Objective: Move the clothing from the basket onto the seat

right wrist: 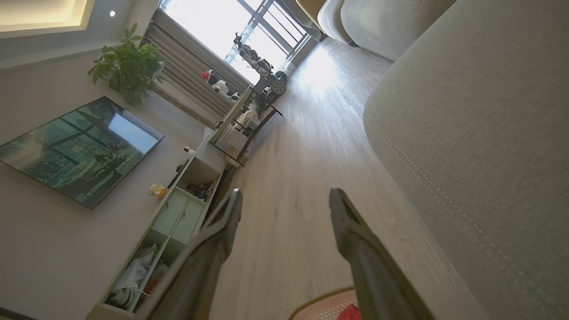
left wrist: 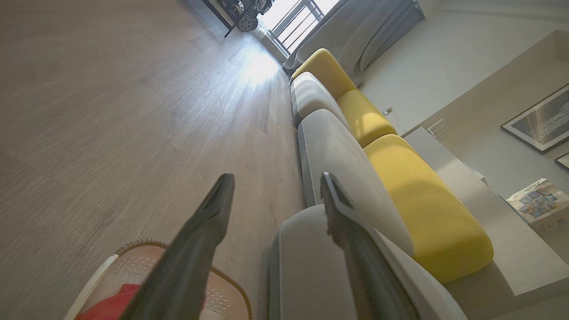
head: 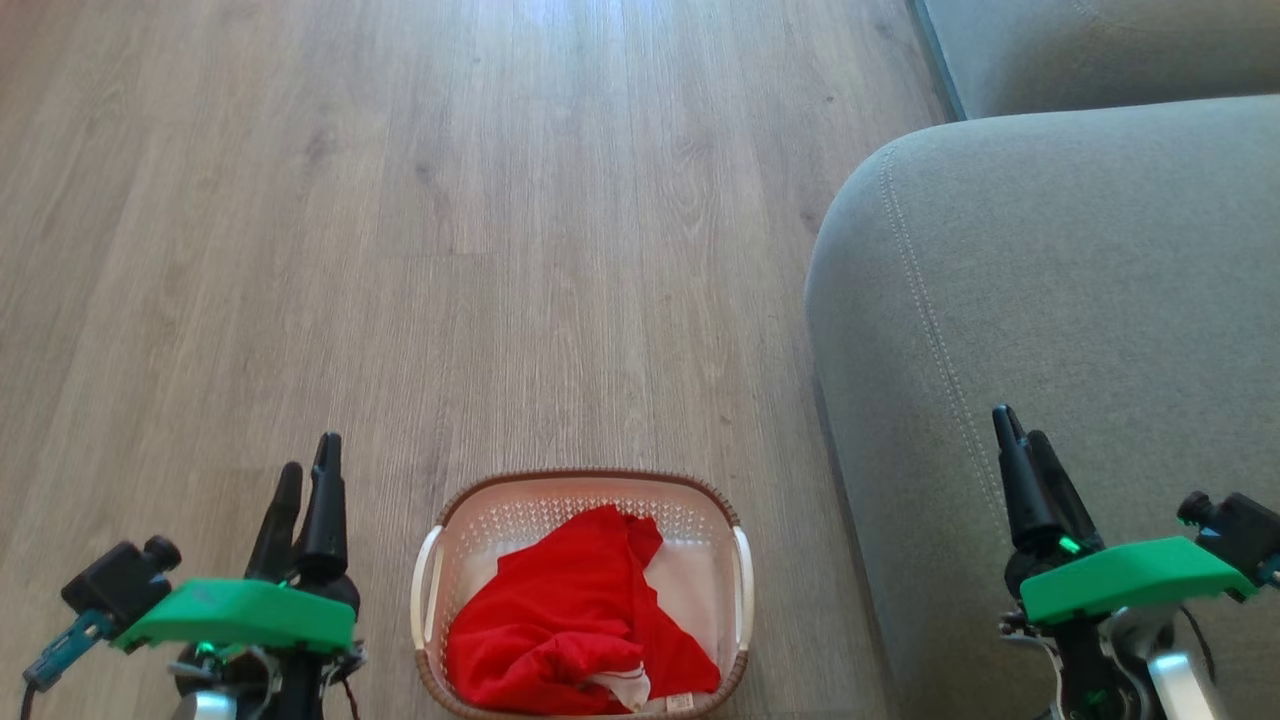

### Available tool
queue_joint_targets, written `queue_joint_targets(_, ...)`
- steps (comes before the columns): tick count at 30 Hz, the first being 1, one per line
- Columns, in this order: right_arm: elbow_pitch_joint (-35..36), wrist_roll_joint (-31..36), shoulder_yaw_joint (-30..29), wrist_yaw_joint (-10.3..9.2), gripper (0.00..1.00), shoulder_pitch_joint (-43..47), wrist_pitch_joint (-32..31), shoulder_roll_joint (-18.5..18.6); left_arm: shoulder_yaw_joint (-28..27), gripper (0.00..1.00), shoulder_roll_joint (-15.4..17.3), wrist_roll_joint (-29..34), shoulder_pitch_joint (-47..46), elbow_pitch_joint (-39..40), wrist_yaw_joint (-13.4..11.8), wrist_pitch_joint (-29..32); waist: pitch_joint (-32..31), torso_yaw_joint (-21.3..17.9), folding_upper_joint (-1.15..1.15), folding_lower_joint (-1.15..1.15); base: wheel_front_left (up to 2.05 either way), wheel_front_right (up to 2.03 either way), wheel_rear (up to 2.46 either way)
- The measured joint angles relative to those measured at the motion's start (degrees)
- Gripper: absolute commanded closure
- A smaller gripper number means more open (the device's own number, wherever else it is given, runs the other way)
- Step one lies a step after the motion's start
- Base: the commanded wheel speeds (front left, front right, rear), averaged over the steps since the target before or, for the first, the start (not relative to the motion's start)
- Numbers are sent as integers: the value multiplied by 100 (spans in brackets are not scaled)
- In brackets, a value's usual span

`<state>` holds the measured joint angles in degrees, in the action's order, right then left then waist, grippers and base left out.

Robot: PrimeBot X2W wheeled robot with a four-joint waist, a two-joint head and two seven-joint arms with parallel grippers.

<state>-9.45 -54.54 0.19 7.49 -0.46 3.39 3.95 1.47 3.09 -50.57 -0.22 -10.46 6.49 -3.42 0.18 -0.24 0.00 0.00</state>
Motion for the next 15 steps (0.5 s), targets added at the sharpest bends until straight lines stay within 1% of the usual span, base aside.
queue_joint_targets(15,169,1006,93,0,0,-1,237,23,120,0,9,1043,0,151,4,-268,-11,-2,0,0,0,0,0)
